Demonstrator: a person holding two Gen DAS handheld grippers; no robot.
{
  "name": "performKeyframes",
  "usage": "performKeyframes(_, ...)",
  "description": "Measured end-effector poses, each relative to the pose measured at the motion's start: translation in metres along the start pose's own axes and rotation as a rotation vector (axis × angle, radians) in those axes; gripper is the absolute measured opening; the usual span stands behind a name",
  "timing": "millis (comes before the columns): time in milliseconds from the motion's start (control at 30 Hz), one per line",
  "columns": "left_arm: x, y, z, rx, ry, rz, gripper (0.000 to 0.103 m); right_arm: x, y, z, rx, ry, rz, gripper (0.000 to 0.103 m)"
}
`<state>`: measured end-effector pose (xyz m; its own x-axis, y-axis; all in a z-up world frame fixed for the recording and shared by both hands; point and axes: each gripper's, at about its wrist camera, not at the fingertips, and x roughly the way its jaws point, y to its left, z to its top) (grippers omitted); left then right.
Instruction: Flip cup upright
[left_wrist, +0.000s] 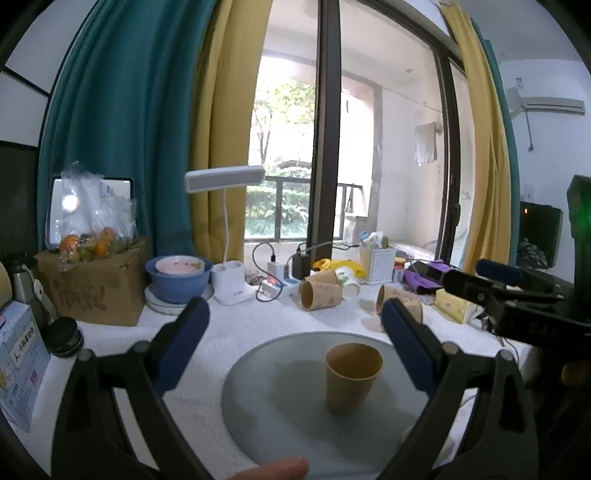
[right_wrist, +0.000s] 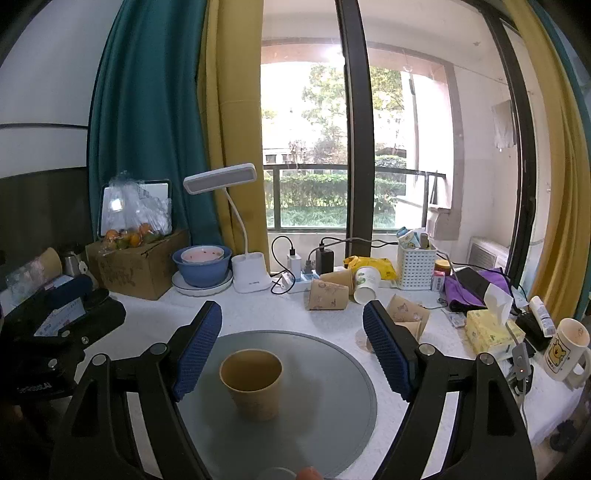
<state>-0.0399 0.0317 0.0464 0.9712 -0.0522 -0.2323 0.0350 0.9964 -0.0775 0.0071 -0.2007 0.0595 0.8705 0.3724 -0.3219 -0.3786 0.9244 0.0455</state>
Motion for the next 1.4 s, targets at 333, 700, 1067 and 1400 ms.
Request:
performKeyframes(333, 0.0014, -0.0035, -0.0011, 0.003, 0.005, -0.011, 0.096, 0.0030, -0.0020, -0.0019, 0.008, 0.013, 0.003, 0.082)
performKeyframes(700, 0.0016, -0.0051, -0.0024, -0.002, 0.006, -0.014, 0.096, 0.0048, -0.0022, -0.0029, 0.010, 0.018, 0.004, 0.082)
performKeyframes(1067, 0.0011, -0.0062, -0.0043, -0.011, 0.009, -0.011, 0.096, 0.0064, -0.0021, -0.0038, 0.010, 0.025, 0.005, 0.082)
performKeyframes(1400, 0.0014, -0.0069, -0.0050, -0.012, 0.010, -0.012, 0.096, 0.0066, -0.0020, -0.0038, 0.010, 0.026, 0.006, 0.082)
